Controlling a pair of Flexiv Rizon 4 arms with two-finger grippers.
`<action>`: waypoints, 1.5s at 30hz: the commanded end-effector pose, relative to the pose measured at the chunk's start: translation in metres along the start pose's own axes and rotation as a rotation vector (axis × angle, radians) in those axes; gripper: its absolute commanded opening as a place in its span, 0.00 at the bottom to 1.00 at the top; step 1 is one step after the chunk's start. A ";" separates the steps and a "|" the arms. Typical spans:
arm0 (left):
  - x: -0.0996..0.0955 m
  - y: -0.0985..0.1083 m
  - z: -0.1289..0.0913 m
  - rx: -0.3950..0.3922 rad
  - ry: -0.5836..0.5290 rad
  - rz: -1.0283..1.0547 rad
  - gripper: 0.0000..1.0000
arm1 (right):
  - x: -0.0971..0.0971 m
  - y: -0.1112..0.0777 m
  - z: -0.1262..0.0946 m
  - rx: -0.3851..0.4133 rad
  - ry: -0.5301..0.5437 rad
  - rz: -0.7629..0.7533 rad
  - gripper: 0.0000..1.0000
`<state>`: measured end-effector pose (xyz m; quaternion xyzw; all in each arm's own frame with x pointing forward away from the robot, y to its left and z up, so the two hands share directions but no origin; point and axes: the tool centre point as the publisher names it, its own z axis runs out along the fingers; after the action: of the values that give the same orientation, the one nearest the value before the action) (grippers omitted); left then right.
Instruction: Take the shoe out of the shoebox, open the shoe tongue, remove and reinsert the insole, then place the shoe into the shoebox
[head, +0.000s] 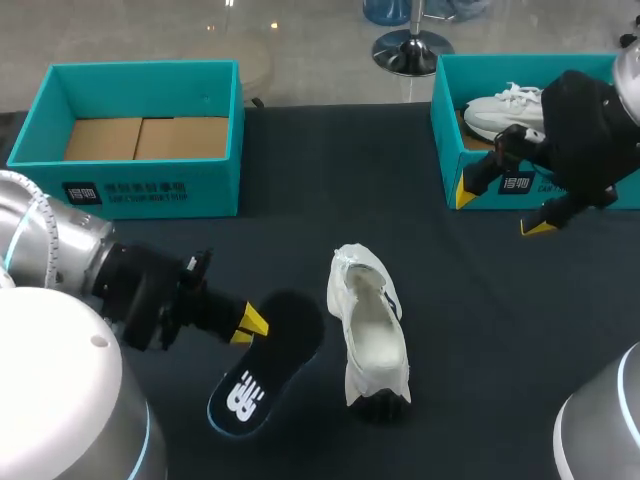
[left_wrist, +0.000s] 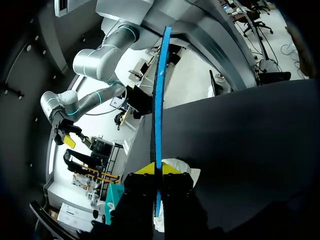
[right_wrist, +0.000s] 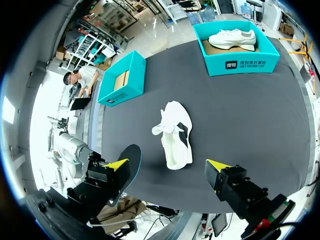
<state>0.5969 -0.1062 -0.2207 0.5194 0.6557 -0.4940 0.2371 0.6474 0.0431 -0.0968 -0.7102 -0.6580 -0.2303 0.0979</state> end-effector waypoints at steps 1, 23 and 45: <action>0.005 -0.011 0.009 -0.012 -0.009 -0.002 0.00 | 0.002 0.004 0.002 0.007 -0.004 0.001 1.00; 0.000 -0.012 0.035 0.021 0.020 -0.021 0.00 | 0.002 0.004 0.002 0.007 -0.004 0.001 1.00; 0.005 0.003 0.074 0.044 0.017 -0.120 0.00 | 0.002 0.004 0.002 0.007 -0.004 0.001 1.00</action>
<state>0.5752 -0.1513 -0.2471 0.4872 0.6773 -0.5160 0.1941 0.6474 0.0433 -0.0972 -0.7105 -0.6576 -0.2306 0.0977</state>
